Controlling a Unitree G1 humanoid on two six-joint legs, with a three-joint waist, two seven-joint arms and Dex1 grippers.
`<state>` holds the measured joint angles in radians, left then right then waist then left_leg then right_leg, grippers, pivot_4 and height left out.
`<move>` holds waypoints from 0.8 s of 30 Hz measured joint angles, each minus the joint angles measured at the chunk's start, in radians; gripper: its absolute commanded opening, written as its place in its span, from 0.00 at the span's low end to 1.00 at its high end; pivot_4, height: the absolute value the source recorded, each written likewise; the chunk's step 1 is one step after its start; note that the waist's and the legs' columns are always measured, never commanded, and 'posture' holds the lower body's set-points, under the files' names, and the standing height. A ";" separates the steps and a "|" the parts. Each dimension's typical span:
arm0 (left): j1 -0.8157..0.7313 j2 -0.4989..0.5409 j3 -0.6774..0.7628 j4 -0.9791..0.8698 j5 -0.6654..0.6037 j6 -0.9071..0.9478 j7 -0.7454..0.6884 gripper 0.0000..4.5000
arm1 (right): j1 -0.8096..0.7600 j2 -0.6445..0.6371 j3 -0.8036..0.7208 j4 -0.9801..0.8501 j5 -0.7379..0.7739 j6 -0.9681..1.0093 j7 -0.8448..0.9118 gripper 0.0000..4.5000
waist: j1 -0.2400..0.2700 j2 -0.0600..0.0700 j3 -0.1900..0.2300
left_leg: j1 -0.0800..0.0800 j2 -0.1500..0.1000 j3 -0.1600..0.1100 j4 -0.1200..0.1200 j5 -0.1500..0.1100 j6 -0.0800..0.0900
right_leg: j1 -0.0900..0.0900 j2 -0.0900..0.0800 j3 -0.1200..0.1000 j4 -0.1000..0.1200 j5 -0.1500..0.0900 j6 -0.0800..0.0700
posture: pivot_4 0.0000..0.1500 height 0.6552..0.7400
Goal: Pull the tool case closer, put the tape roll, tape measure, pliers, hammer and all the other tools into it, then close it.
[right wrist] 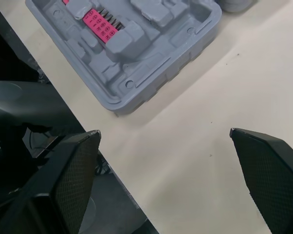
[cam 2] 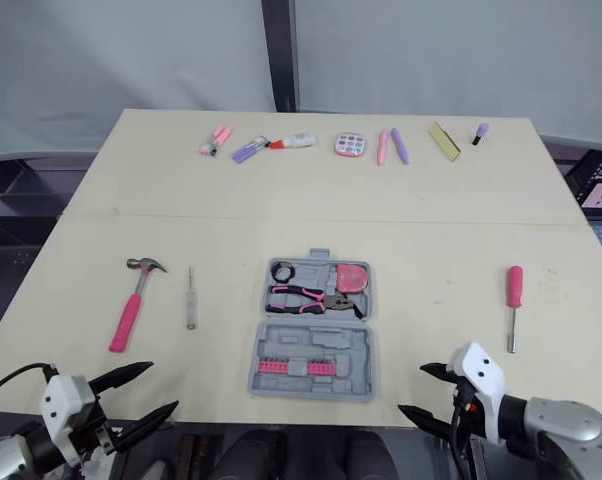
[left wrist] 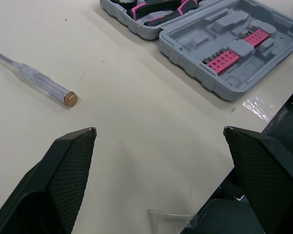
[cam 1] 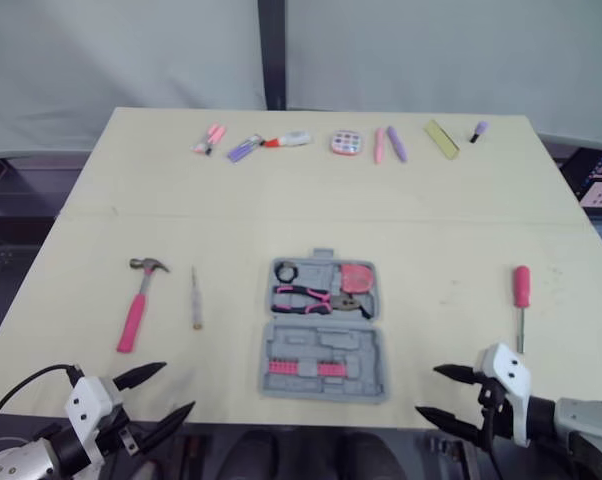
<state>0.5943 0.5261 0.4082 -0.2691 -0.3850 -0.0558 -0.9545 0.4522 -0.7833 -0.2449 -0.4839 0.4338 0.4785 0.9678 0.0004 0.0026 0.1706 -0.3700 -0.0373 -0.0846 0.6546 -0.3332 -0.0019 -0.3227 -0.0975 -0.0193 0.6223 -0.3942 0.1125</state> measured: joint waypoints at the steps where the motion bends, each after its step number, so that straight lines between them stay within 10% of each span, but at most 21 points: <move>1: 0.000 0.000 -0.002 0.002 0.000 -0.002 -0.001 1.00 | 0.000 0.000 0.000 0.000 0.000 -0.001 0.001 1.00 | 0.001 0.000 0.000 | 0.000 0.000 0.000 0.000 0.000 0.000 | 0.000 0.000 0.000 0.000 0.000 0.000 | 1.00 1.00; 8: 0.000 -0.001 -0.005 0.000 -0.024 0.023 0.011 1.00 | 0.005 0.000 0.000 0.000 0.004 -0.033 0.012 1.00 | 0.002 0.000 0.000 | 0.000 -0.001 0.000 0.000 0.000 0.000 | 0.000 0.000 0.000 0.000 0.000 0.000 | 1.00 1.00; 24: -0.068 -0.129 0.001 -0.385 -0.186 0.519 0.560 1.00 | -0.024 0.140 -0.016 -0.052 0.027 -0.358 0.032 1.00 | 0.001 -0.002 -0.001 | 0.001 -0.001 0.000 0.001 0.000 0.000 | 0.000 0.001 0.002 0.002 0.000 0.000 | 1.00 1.00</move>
<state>0.5267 0.3971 0.4091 -0.6536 -0.5712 0.4634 -0.3945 0.4284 -0.6433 -0.2614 -0.5355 0.4608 0.1202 0.9995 0.0015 0.0009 0.1696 -0.3695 -0.0380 -0.0850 0.6557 -0.3334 -0.0020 -0.3224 -0.0962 -0.0175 0.6244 -0.3941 0.1126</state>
